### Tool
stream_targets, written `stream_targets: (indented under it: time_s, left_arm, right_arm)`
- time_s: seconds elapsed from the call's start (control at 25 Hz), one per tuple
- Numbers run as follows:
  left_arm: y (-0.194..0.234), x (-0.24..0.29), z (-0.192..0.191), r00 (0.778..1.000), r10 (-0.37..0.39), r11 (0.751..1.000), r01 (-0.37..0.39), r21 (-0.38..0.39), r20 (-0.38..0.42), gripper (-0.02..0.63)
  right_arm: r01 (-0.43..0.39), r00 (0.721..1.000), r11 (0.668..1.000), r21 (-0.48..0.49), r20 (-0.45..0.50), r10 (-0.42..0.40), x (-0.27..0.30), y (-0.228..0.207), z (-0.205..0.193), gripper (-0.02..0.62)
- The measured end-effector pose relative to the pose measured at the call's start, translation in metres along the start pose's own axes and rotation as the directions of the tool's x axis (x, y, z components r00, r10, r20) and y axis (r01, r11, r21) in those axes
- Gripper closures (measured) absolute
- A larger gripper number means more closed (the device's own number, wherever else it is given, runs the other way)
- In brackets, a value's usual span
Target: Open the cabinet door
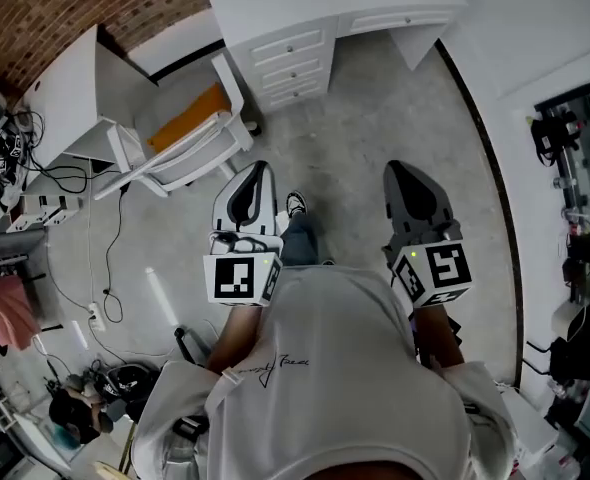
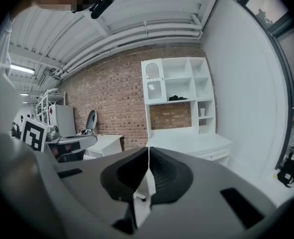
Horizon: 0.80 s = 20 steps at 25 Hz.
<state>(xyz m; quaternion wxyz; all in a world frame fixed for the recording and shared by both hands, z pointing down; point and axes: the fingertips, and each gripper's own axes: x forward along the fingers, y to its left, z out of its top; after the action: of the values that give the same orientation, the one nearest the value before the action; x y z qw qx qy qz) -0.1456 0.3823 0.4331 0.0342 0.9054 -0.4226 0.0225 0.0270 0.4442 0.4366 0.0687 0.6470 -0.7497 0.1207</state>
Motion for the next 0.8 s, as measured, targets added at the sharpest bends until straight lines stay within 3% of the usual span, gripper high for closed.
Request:
stream_targets:
  time_s: [0.44, 0.8]
  left_arm:
    - [0.109, 0.069, 0.037, 0.995, 0.057, 0.998, -0.055, -0.03, 0.077, 0.589]
    - [0.161, 0.107, 0.042, 0.993, 0.113, 0.994, -0.112, -0.019, 0.038, 0.589]
  right_arm:
    - [-0.086, 0.996, 0.994, -0.067, 0.033, 0.088, 0.136, 0.014, 0.068, 0.569]
    - [-0.088, 0.995, 0.993, -0.072, 0.029, 0.091, 0.184, 0.017, 0.084, 0.569]
